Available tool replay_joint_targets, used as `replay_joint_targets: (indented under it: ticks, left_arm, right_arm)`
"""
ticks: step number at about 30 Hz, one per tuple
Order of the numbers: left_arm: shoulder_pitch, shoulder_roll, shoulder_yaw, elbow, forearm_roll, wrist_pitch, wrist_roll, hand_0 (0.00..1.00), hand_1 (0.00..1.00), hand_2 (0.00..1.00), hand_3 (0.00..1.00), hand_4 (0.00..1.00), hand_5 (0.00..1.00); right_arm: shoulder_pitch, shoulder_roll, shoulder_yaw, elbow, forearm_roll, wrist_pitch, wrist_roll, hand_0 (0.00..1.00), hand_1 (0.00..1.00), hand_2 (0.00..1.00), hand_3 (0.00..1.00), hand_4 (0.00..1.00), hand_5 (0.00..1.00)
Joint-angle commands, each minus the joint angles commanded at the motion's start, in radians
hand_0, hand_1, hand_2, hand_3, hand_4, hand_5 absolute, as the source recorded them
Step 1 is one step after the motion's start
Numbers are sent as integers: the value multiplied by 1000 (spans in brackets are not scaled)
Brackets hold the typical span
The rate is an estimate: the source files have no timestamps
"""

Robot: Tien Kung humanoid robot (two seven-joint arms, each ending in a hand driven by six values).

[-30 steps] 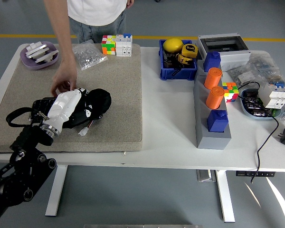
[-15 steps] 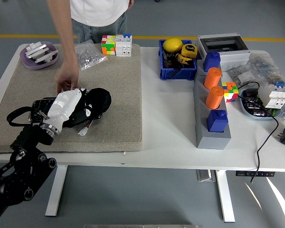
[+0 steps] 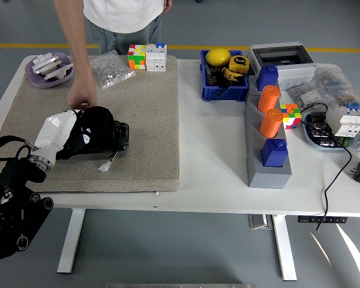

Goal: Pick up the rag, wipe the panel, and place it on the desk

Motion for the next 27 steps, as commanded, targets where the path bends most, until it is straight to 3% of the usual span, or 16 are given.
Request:
replay_joint_targets:
  ticks: [14,27]
  left_arm:
    - [38,36,-113,13,22,6,-2,245,239,706,484,2,2]
    - [72,42,-195,23,40,14,-7,244,239,693,483,2,2]
  right_arm:
    - [-13,0,-19,0,26,7,0,762,644,682,592,998,505]
    - [-36,13,12,0,23,11,3,762,644,682,594,998,513]
